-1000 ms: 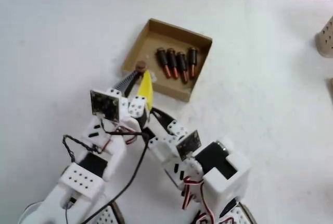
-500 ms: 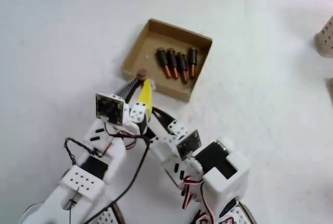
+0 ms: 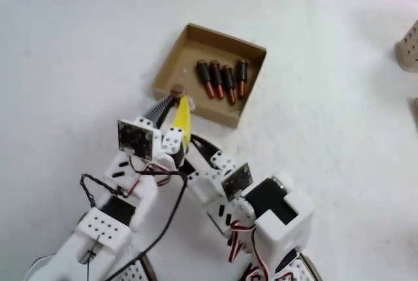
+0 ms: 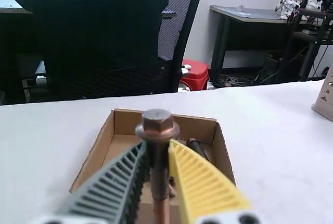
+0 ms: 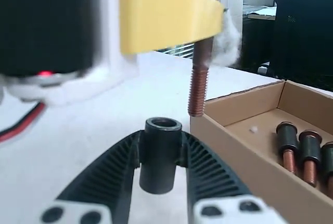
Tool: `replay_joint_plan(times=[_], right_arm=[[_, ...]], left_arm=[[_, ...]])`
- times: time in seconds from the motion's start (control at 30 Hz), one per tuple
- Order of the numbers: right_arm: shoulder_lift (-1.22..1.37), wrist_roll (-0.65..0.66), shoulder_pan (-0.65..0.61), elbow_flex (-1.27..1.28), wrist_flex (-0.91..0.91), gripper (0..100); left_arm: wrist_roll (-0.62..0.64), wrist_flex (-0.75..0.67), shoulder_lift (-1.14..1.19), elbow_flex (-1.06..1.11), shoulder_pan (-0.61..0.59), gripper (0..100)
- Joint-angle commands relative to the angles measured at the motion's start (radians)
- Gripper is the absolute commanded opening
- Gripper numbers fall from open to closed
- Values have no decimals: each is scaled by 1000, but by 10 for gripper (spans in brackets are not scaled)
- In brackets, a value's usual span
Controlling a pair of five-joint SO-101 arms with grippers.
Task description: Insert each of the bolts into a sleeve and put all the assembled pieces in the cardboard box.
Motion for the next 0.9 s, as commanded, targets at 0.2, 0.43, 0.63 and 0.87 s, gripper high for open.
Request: replay_joint_plan(times=[0.2,0.43,0.63,0.87], right_arm=[[-4,9,10,5,-2,16],[-4,9,12,5,-2,16],[-4,9,12,5,-2,16],[-4,9,8,5,-2,16]], left_arm=[[-12,17,-33,-9,10,22],[-12,213,-263,21,21,22],[-12,436,-576,87,58,22],[-14,462,-628,94,50,22]])
